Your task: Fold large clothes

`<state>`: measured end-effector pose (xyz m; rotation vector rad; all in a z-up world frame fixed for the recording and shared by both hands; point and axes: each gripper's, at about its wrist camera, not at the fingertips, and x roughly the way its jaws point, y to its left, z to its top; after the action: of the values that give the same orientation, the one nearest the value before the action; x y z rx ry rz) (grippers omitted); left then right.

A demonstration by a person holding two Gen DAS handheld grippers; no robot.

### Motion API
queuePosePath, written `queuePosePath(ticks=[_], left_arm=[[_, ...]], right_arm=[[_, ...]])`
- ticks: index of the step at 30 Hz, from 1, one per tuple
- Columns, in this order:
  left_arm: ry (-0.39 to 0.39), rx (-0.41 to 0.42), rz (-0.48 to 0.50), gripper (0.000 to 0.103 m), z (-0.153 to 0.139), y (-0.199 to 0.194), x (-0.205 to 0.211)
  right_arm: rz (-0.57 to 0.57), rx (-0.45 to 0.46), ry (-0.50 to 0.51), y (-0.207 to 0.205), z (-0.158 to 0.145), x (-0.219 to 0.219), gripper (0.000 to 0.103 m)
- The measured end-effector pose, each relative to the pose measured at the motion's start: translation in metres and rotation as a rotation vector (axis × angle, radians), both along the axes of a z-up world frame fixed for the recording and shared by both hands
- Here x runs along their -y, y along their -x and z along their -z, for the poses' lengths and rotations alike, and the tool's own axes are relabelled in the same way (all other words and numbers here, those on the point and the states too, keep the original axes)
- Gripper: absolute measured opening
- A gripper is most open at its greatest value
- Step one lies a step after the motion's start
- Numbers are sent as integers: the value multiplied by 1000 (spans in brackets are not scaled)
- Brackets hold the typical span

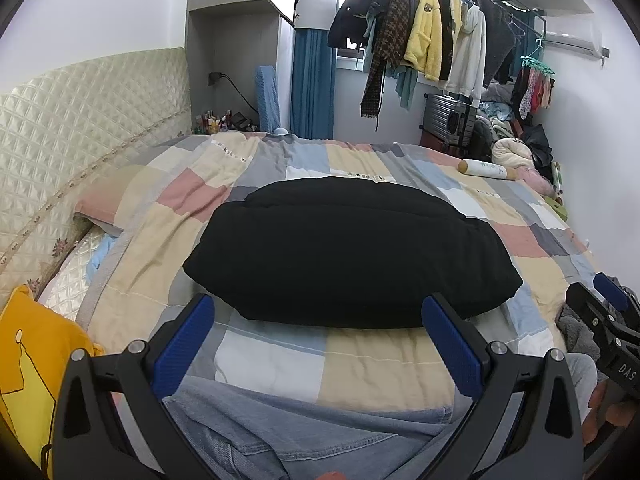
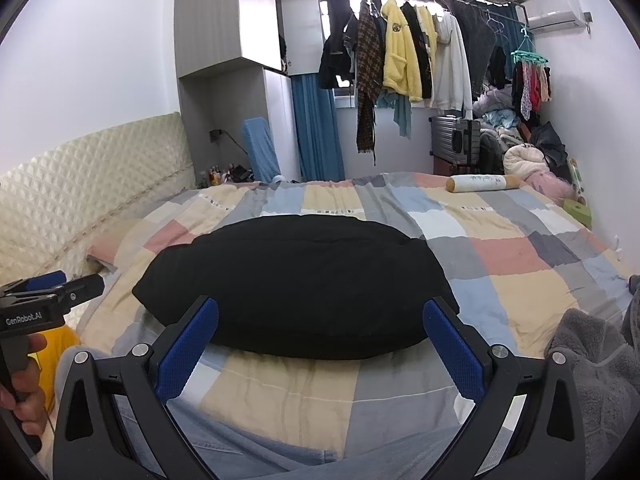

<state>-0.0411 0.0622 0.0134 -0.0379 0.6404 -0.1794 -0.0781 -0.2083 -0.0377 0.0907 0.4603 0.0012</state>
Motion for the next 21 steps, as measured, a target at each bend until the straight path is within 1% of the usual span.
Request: queuePosePath(ticks=[17, 21], left_arm=[[2, -8, -1, 103, 2, 0, 0], [-1, -13, 4, 103, 5, 1, 0]], right_arm=[[-1, -3, -9, -1, -1, 1, 103], [-8, -10, -40, -2, -1, 3, 103]])
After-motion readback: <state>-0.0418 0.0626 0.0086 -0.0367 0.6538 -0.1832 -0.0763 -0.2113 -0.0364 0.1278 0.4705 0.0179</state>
